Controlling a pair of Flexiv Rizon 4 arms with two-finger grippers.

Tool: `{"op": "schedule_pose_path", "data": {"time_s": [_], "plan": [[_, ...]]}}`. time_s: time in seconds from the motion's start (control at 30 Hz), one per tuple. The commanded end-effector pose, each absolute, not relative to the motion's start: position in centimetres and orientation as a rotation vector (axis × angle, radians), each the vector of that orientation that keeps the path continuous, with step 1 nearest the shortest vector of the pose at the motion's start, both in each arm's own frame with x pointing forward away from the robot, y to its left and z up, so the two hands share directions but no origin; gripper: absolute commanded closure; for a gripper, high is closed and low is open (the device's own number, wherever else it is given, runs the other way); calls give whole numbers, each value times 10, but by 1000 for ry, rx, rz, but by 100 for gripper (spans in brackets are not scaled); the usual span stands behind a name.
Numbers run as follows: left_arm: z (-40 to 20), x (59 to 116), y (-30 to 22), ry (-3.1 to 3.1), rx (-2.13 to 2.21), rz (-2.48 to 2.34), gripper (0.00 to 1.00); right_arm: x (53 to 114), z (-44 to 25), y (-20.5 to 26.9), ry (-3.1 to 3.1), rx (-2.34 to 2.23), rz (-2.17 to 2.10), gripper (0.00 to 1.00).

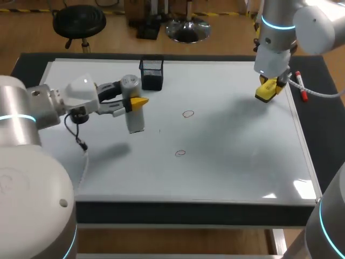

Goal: Pick up the inspection probe, press it on each red-marked spot on the whiteboard one by one, put down the probe, pick up the eraser, and wipe off all the red marks.

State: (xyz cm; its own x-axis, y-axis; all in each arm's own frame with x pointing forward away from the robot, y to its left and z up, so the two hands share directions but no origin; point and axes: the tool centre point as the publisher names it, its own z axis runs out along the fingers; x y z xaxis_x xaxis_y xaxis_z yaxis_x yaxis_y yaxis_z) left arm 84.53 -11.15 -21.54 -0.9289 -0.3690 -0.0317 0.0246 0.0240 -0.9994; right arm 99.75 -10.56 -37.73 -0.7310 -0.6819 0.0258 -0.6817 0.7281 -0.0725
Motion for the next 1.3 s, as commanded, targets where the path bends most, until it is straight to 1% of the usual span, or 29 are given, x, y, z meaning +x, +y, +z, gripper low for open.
{"op": "schedule_pose_path", "data": {"time_s": [0.03,0.7,1.03,1.3], "plan": [[-222,865,-140,2062,-288,-2036,100,999,-377,-106,2920,-1154,-125,100],[-239,902,-217,2170,-39,-2187,100,999,-377,-106,2920,-1154,-125,100],[-247,919,-243,2187,14,-2211,100,999,-377,-106,2920,-1154,-125,100],[-258,930,-254,2179,29,-2245,100,999,-377,-106,2920,-1154,-125,100]]}}
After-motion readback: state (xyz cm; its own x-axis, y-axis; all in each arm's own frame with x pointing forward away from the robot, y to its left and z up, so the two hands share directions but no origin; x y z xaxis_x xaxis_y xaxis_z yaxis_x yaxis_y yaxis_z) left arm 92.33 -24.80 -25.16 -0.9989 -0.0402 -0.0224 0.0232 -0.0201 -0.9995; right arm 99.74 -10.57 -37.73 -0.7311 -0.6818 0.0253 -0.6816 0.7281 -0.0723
